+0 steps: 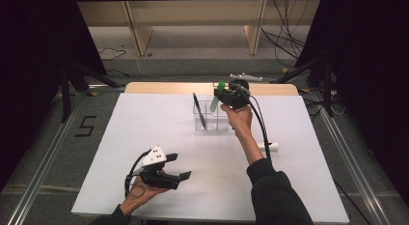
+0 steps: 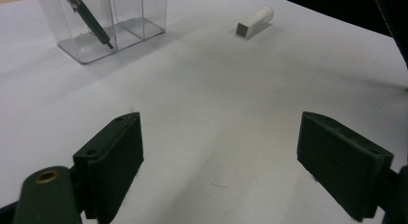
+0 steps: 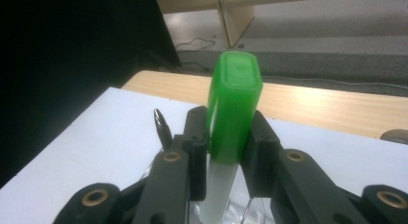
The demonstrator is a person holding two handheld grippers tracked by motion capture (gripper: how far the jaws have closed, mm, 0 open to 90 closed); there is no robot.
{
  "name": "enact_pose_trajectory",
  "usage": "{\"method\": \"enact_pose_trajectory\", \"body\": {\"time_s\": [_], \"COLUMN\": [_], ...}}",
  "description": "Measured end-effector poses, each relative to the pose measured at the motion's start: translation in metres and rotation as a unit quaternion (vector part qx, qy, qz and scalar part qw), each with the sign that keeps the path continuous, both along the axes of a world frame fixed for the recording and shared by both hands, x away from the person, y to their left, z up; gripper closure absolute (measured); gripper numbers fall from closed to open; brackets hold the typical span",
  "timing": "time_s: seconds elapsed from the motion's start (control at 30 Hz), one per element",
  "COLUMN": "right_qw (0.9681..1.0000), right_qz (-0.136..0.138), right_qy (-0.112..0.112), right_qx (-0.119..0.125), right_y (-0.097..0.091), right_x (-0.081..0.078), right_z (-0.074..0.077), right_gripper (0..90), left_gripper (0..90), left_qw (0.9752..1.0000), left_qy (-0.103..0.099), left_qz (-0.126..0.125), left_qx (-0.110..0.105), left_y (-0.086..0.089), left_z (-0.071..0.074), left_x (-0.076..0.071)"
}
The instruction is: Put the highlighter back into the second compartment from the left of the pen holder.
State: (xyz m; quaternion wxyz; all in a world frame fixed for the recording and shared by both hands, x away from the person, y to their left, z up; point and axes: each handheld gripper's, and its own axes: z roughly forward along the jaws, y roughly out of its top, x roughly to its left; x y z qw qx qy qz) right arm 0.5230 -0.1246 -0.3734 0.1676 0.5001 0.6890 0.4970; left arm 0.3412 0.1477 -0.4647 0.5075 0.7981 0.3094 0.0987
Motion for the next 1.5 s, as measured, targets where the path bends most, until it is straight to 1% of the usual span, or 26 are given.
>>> {"method": "enact_pose_trajectory", "body": {"time_s": [0.3, 0.53, 0.63, 1.3, 1.5], "right_qw": [0.9998, 0.9991, 0.9989, 0.9983, 0.9977], "right_qz": [0.0, 0.008, 0.009, 0.016, 0.019], "right_qy": [0.005, 0.01, 0.012, 0.025, 0.027], "right_qx": [-0.021, -0.04, -0.044, -0.05, -0.059], "right_y": [0.005, 0.01, 0.011, 0.014, 0.016], "right_x": [0.003, 0.004, 0.004, 0.005, 0.005], "right_z": [-0.007, -0.012, -0.013, -0.019, -0.021], "right_gripper": [75.0, 74.9, 74.9, 74.9, 74.7], "left_gripper": [16.2, 16.2, 16.2, 16.2, 16.2], "left_qw": [1.0, 1.0, 1.0, 1.0, 1.0], "left_qy": [0.0, 0.0, 0.0, 0.001, 0.0], "left_qz": [-0.002, -0.003, -0.002, -0.003, -0.003], "left_qx": [0.001, 0.003, 0.002, 0.003, 0.003], "left_y": [-0.001, -0.001, -0.001, 0.0, 0.0], "left_z": [0.0, 0.0, 0.0, 0.0, 0.0], "left_x": [0.0, 0.0, 0.0, 0.0, 0.0]}}
